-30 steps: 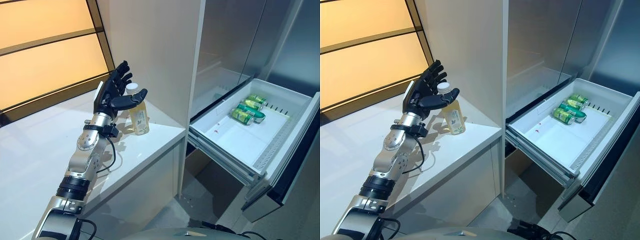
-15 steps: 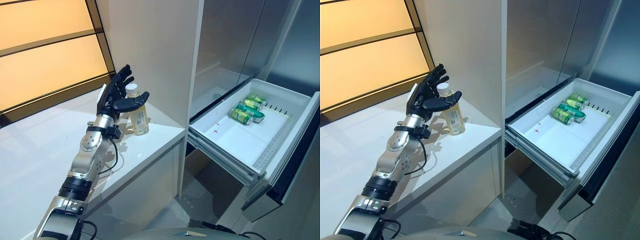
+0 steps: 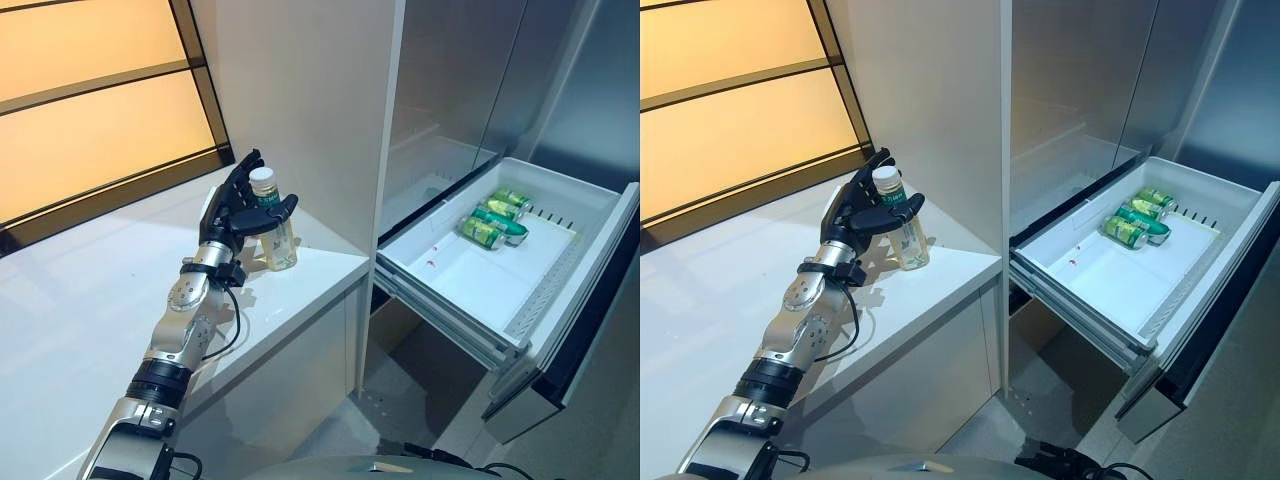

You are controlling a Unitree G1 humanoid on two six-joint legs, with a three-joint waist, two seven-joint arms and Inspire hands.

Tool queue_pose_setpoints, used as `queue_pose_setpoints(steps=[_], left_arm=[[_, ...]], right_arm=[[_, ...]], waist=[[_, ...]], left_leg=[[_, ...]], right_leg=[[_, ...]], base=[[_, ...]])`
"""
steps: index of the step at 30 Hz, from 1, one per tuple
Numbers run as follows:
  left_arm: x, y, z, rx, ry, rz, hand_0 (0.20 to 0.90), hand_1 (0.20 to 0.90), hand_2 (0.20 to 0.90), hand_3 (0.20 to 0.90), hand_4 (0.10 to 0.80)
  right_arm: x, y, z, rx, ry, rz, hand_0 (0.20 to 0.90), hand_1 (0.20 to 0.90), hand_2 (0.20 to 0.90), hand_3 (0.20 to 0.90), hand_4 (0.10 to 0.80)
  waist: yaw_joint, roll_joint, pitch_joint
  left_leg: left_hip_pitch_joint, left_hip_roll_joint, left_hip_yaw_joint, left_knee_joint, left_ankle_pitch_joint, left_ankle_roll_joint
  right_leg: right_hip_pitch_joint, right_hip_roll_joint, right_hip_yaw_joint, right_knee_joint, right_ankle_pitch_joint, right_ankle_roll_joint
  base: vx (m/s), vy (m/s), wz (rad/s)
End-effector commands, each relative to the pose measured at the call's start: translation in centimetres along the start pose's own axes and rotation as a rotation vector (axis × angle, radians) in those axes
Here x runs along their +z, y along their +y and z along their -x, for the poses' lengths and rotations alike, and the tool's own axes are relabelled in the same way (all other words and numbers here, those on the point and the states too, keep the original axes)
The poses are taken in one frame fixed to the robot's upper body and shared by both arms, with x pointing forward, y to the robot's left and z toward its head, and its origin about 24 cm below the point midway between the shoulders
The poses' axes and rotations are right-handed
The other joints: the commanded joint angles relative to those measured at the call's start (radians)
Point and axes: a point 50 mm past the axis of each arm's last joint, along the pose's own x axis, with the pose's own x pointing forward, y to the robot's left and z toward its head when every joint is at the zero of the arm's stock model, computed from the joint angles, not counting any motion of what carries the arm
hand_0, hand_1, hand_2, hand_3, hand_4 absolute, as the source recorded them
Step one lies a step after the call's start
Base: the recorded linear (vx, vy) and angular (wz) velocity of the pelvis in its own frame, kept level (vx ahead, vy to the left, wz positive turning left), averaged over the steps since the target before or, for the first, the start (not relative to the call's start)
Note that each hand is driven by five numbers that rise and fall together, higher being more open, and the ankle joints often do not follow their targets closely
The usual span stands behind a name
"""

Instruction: Put drinks into fridge and close the fridge

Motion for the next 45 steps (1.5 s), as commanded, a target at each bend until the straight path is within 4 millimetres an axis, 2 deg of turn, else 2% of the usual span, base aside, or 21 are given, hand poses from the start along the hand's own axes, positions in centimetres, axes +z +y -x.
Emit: queue_pose_setpoints(steps=[1, 21, 34, 45], left_arm=[[3.7, 0.1, -2.0, -0.004, -0.210, -0.022, 0.900, 0.900, 0.900, 0.900, 0.800], [3.0, 0.0, -1.9, -0.013, -0.186, -0.025, 0.900, 0.900, 0.900, 0.900, 0.800], [5.4, -1.4, -2.2, -0.105, -0.266, -0.104, 0.900, 0.900, 0.900, 0.900, 0.800], [5.2, -1.7, -2.3, -0.146, -0.234, -0.090, 0.900, 0.900, 0.900, 0.900, 0.800]], right_arm=[[-2.1, 0.8, -0.2, 0.035, 0.095, 0.005, 0.900, 0.900, 0.900, 0.900, 0.800], [-2.1, 0.9, -0.2, 0.039, 0.101, 0.018, 0.900, 0.900, 0.900, 0.900, 0.800], [-2.3, 0.9, -0.2, 0.038, 0.100, 0.013, 0.900, 0.900, 0.900, 0.900, 0.800], [-2.3, 0.8, -0.2, 0.034, 0.100, 0.011, 0.900, 0.900, 0.900, 0.900, 0.800]], waist=[[-0.004, -0.045, -0.039], [-0.007, -0.046, -0.034], [-0.011, -0.045, -0.031], [-0.015, -0.041, -0.033]], left_leg=[[-0.031, -0.035, 0.028, 0.006, -0.037, 0.026], [-0.027, -0.035, 0.030, 0.006, -0.038, 0.027], [-0.026, -0.035, 0.036, 0.006, -0.040, 0.029], [-0.024, -0.037, 0.039, 0.006, -0.042, 0.032]], right_leg=[[0.022, -0.031, 0.034, 0.014, -0.013, 0.059], [0.022, -0.032, 0.035, 0.018, -0.012, 0.060], [0.022, -0.033, 0.037, 0.018, -0.012, 0.061], [0.022, -0.033, 0.040, 0.019, -0.013, 0.062]], base=[[0.000, 0.000, 0.00], [0.000, 0.000, 0.00], [0.002, 0.001, -0.01], [0.001, 0.000, 0.00]])
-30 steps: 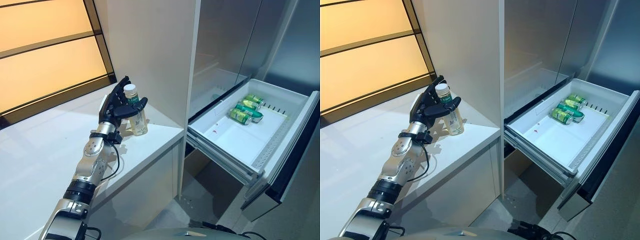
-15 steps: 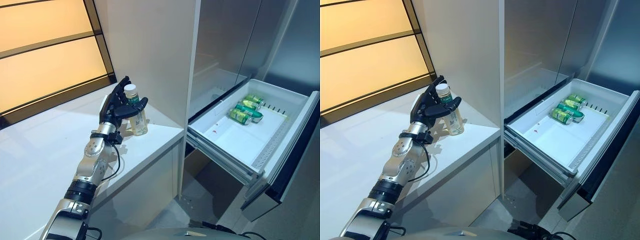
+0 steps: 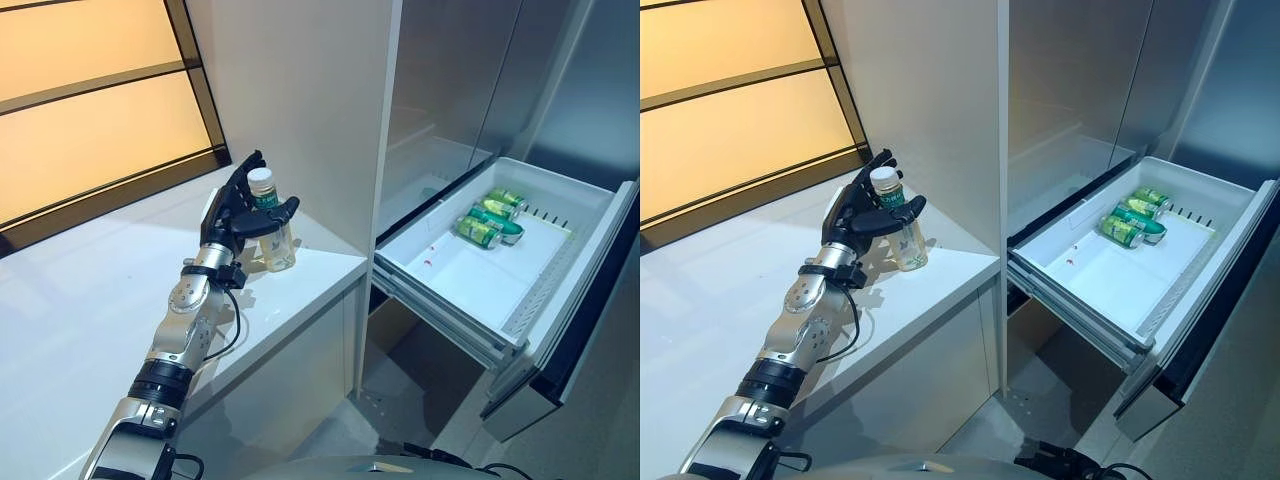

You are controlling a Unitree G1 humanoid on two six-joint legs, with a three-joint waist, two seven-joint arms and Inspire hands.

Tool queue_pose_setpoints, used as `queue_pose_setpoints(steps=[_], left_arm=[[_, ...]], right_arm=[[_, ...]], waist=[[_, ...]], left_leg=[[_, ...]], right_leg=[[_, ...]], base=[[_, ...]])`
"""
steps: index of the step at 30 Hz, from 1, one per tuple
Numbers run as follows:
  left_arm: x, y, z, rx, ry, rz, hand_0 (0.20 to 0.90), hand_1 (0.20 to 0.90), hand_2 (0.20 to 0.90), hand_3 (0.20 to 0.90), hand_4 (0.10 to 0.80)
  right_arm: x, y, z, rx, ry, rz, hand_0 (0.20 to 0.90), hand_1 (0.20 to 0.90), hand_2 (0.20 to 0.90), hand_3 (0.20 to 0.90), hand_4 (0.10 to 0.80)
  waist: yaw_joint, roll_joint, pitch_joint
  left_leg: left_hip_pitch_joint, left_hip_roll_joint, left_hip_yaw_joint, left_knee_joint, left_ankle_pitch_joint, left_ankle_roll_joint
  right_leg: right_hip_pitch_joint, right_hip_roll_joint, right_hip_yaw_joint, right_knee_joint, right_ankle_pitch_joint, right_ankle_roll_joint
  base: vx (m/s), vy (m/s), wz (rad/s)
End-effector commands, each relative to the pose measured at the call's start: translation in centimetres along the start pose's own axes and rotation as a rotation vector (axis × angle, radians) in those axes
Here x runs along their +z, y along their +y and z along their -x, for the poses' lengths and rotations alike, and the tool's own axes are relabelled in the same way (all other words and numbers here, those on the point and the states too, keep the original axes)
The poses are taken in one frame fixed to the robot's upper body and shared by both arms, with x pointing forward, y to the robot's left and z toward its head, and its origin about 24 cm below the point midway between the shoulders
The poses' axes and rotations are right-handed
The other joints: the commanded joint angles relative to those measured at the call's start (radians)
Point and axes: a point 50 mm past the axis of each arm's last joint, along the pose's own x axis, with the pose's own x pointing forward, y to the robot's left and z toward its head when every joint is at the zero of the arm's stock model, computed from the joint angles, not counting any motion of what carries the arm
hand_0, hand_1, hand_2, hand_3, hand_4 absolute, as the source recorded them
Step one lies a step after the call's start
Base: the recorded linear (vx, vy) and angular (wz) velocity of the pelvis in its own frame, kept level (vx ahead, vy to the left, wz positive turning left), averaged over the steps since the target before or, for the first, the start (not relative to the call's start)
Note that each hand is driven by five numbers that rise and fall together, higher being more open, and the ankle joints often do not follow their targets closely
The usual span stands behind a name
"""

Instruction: Put drinks into fridge and close the fridge

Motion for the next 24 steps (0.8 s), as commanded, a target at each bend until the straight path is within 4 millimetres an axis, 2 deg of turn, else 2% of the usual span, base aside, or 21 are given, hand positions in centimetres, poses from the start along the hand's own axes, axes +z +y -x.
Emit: queue_pose_setpoints(steps=[1, 8, 18, 24], left_arm=[[5.6, -1.5, -2.5, -0.115, -0.226, -0.077, 0.900, 0.900, 0.900, 0.900, 0.800], [5.3, -1.1, -2.7, -0.124, -0.191, -0.061, 0.900, 0.900, 0.900, 0.900, 0.800], [5.3, 1.0, -2.9, -0.054, -0.177, -0.109, 0.900, 0.900, 0.900, 0.900, 0.800], [4.9, 1.2, -2.8, -0.036, -0.172, -0.133, 0.900, 0.900, 0.900, 0.900, 0.800]], right_arm=[[-2.3, 0.7, -0.1, 0.031, 0.103, 0.005, 0.900, 0.900, 0.900, 0.900, 0.800], [-2.3, 0.5, -0.1, 0.031, 0.104, 0.010, 0.900, 0.900, 0.900, 0.900, 0.800], [-2.5, 0.2, 0.0, 0.024, 0.108, 0.012, 0.900, 0.900, 0.900, 0.900, 0.800], [-2.4, 0.3, 0.0, 0.025, 0.106, 0.013, 0.900, 0.900, 0.900, 0.900, 0.800]], waist=[[-0.015, -0.037, -0.035], [-0.019, -0.036, -0.036], [-0.023, -0.034, -0.041], [-0.021, -0.034, -0.039]], left_leg=[[-0.029, -0.037, 0.025, 0.006, -0.037, 0.029], [-0.029, -0.036, 0.029, 0.006, -0.037, 0.028], [-0.030, -0.037, 0.034, 0.006, -0.035, 0.027], [-0.029, -0.038, 0.031, 0.006, -0.036, 0.028]], right_leg=[[0.022, -0.033, 0.024, 0.019, -0.014, 0.063], [0.020, -0.034, 0.026, 0.018, -0.011, 0.066], [0.019, -0.036, 0.028, 0.017, -0.010, 0.068], [0.020, -0.037, 0.026, 0.018, -0.010, 0.068]], base=[[0.000, 0.000, 0.00], [0.000, 0.000, 0.00], [0.000, 0.000, 0.00], [0.000, 0.000, 0.00]])
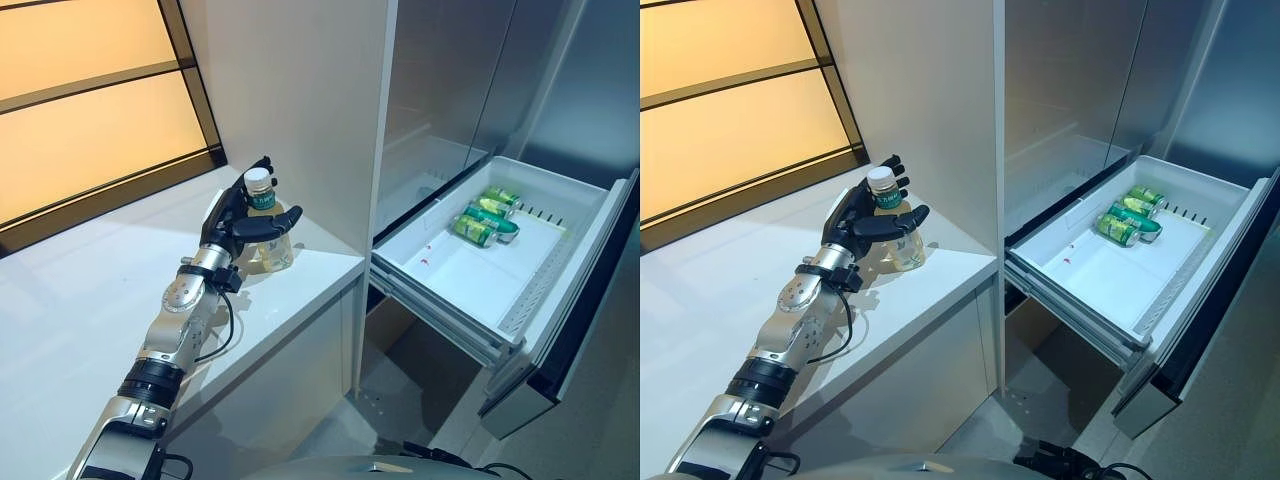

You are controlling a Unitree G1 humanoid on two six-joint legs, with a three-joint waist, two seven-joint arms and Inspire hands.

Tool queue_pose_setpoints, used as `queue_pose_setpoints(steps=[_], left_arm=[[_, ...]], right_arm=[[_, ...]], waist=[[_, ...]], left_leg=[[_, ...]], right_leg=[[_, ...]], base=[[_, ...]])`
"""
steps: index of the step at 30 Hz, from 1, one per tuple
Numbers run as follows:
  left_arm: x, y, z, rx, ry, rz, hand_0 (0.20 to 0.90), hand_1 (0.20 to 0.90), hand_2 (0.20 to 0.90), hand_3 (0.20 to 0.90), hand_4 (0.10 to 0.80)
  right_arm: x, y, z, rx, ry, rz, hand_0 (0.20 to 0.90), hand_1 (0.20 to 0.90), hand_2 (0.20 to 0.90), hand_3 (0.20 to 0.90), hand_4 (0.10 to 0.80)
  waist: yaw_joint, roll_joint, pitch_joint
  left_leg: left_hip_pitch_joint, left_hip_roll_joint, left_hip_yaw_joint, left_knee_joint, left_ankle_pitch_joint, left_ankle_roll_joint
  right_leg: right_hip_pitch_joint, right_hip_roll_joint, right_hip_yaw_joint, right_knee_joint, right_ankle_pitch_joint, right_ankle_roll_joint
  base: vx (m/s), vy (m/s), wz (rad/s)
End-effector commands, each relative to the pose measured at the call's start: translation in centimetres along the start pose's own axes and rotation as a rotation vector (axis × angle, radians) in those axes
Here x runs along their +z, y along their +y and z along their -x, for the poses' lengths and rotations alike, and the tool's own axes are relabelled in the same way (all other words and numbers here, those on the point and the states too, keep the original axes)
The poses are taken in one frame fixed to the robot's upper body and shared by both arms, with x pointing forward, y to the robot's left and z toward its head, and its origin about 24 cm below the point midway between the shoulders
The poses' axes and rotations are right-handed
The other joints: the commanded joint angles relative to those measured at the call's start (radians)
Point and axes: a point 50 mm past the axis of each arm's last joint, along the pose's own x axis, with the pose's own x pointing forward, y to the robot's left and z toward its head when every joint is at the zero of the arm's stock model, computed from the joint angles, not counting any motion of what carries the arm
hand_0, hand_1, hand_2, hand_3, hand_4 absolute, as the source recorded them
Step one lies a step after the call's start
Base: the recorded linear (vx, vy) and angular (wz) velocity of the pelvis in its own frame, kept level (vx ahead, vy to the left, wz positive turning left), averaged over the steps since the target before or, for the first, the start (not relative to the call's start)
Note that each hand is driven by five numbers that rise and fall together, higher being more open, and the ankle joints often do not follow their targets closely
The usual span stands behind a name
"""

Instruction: Put drinks into fridge and close the fridge

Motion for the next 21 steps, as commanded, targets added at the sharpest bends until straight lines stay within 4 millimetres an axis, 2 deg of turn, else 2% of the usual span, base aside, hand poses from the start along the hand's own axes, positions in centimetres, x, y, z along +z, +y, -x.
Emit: queue_pose_setpoints(steps=[1, 21], left_arm=[[5.03, 0.94, -2.65, 0.028, -0.212, -0.089, 0.900, 0.900, 0.900, 0.900, 0.800], [5.26, 1.34, -2.78, 0.061, -0.217, -0.118, 0.900, 0.900, 0.900, 0.900, 0.800]], right_arm=[[-2.46, 0.24, 0.02, 0.023, 0.109, 0.014, 0.900, 0.900, 0.900, 0.900, 0.800], [-2.55, 0.22, 0.04, 0.023, 0.109, 0.013, 0.900, 0.900, 0.900, 0.900, 0.800]], waist=[[-0.015, -0.033, -0.041], [-0.014, -0.033, -0.041]], left_leg=[[-0.033, -0.038, 0.021, 0.006, -0.032, 0.028], [-0.034, -0.037, 0.019, 0.006, -0.032, 0.026]], right_leg=[[0.020, -0.037, 0.019, 0.018, -0.011, 0.067], [0.020, -0.034, 0.020, 0.019, -0.013, 0.066]], base=[[0.000, 0.000, 0.00], [0.000, 0.000, 0.00]])
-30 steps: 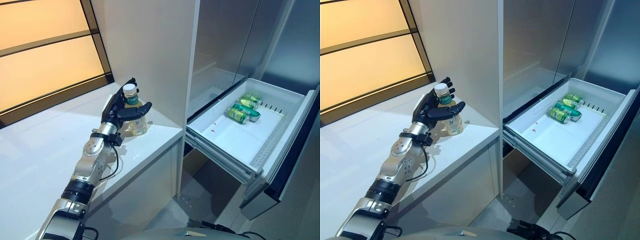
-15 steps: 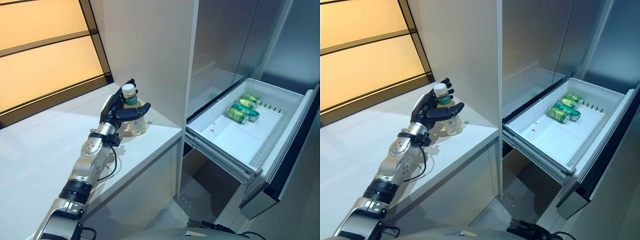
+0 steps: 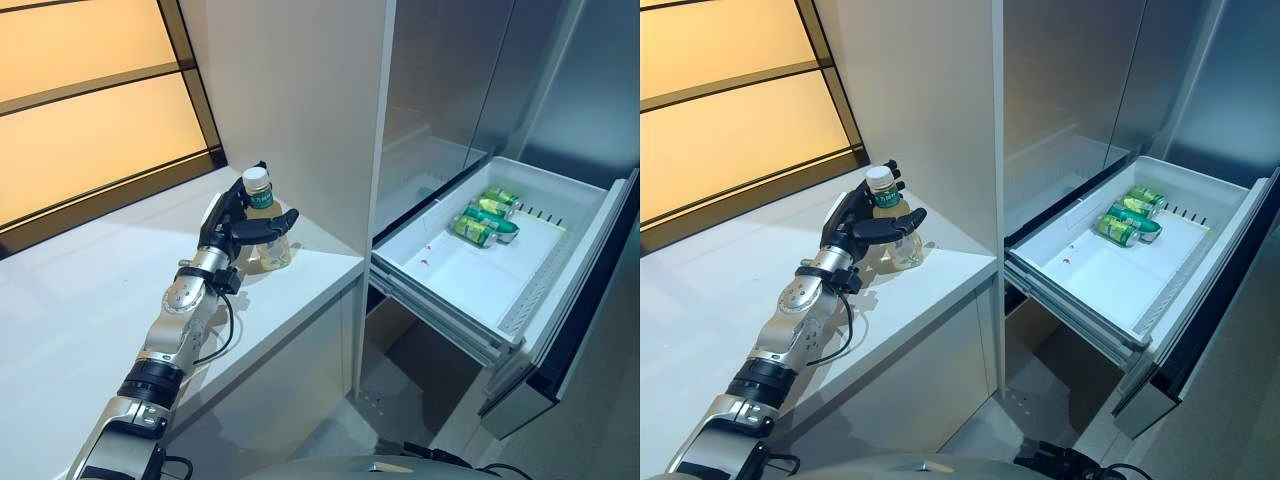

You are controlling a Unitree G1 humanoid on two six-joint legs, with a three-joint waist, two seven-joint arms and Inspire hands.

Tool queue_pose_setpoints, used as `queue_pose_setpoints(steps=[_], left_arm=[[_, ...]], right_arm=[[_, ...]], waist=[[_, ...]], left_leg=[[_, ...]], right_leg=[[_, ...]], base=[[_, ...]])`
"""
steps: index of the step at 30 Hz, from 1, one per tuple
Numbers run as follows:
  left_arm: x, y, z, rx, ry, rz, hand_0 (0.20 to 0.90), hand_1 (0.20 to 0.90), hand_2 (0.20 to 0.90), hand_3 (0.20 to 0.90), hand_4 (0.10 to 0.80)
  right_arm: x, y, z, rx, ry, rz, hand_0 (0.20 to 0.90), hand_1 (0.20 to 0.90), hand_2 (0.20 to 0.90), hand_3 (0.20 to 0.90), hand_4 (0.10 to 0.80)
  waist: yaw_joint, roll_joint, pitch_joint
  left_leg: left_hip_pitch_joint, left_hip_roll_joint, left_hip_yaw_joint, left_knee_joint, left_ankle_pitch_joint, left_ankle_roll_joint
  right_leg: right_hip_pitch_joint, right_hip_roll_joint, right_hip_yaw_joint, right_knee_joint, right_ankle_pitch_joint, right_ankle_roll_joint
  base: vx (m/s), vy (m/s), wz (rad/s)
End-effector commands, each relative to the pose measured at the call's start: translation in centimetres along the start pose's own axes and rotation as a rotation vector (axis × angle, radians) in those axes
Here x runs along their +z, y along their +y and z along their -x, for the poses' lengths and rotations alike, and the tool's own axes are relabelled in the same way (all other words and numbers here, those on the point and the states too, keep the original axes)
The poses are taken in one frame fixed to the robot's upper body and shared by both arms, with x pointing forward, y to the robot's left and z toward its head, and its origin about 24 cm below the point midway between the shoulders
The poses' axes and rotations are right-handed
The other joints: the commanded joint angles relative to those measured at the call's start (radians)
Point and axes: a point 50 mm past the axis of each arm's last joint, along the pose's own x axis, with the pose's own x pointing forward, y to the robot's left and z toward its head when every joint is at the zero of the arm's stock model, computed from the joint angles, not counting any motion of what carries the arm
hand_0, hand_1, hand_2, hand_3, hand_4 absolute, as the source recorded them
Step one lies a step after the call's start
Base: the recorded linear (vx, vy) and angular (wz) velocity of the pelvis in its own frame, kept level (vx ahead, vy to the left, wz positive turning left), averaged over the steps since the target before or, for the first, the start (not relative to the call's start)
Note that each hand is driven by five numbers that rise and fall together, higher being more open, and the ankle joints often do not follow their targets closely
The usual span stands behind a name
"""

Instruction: Put drinks into fridge and close the fridge

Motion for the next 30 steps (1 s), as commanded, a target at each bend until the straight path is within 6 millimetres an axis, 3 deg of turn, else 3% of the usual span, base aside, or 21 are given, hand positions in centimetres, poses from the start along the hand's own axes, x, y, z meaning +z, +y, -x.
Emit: queue_pose_setpoints(steps=[1, 10, 11, 12, 13, 14, 25, 30], left_arm=[[5.8, 1.0, -2.8, 0.025, -0.240, -0.071, 0.900, 0.900, 0.900, 0.900, 0.800], [5.6, 0.7, -2.7, 0.020, -0.243, -0.062, 0.900, 0.900, 0.900, 0.900, 0.800], [5.7, 0.7, -2.7, 0.022, -0.246, -0.059, 0.829, 0.829, 0.829, 0.818, 0.718], [5.7, 0.7, -2.6, 0.025, -0.249, -0.056, 0.632, 0.632, 0.632, 0.587, 0.487], [5.7, 0.8, -2.6, 0.031, -0.253, -0.043, 0.349, 0.349, 0.349, 0.258, 0.158], [5.7, 0.8, -2.7, 0.034, -0.254, -0.039, 0.300, 0.300, 0.300, 0.200, 0.100], [6.2, 0.9, -2.5, 0.066, -0.301, -0.021, 0.300, 0.300, 0.300, 0.200, 0.100], [7.8, 0.5, -2.4, 0.043, -0.373, 0.011, 0.300, 0.300, 0.300, 0.200, 0.100]], right_arm=[[-2.5, 0.3, 0.0, 0.024, 0.109, 0.013, 0.900, 0.900, 0.900, 0.900, 0.800], [-2.5, 0.4, 0.0, 0.027, 0.109, 0.015, 0.900, 0.900, 0.900, 0.900, 0.800], [-2.5, 0.4, 0.0, 0.027, 0.110, 0.015, 0.900, 0.900, 0.900, 0.900, 0.800], [-2.5, 0.3, 0.0, 0.026, 0.110, 0.015, 0.900, 0.900, 0.900, 0.900, 0.800], [-2.5, 0.4, 0.0, 0.026, 0.111, 0.016, 0.900, 0.900, 0.900, 0.900, 0.800], [-2.5, 0.4, 0.0, 0.026, 0.112, 0.016, 0.900, 0.900, 0.900, 0.900, 0.800], [-2.6, 0.6, -0.1, 0.029, 0.115, 0.025, 0.900, 0.900, 0.900, 0.900, 0.800], [-2.0, 0.6, -0.1, 0.022, 0.079, 0.048, 0.900, 0.900, 0.900, 0.900, 0.800]], waist=[[-0.013, -0.036, -0.039], [-0.012, -0.037, -0.037], [-0.013, -0.037, -0.038], [-0.013, -0.037, -0.038], [-0.014, -0.037, -0.038], [-0.014, -0.037, -0.038], [-0.014, -0.040, -0.037], [-0.012, -0.041, -0.035]], left_leg=[[-0.035, -0.037, 0.018, 0.006, -0.032, 0.026], [-0.035, -0.037, 0.017, 0.006, -0.032, 0.026], [-0.035, -0.037, 0.017, 0.006, -0.032, 0.026], [-0.035, -0.037, 0.017, 0.006, -0.032, 0.026], [-0.034, -0.036, 0.018, 0.006, -0.032, 0.026], [-0.033, -0.037, 0.018, 0.006, -0.033, 0.026], [-0.034, -0.037, 0.015, 0.006, -0.033, 0.026], [-0.034, -0.037, 0.011, 0.006, -0.033, 0.025]], right_leg=[[0.019, -0.034, 0.020, 0.019, -0.014, 0.066], [0.020, -0.033, 0.021, 0.020, -0.015, 0.065], [0.020, -0.033, 0.021, 0.020, -0.015, 0.064], [0.020, -0.033, 0.021, 0.020, -0.015, 0.064], [0.020, -0.033, 0.021, 0.020, -0.015, 0.064], [0.020, -0.033, 0.021, 0.020, -0.016, 0.064], [0.021, -0.032, 0.022, 0.021, -0.017, 0.063], [0.021, -0.031, 0.021, 0.021, -0.018, 0.061]], base=[[0.000, 0.000, 0.00], [0.000, 0.000, 0.00], [0.000, 0.000, 0.00], [0.000, 0.000, 0.00], [0.000, 0.000, 0.00], [0.000, 0.000, 0.00], [0.000, 0.000, 0.00], [0.000, 0.000, 0.00]])
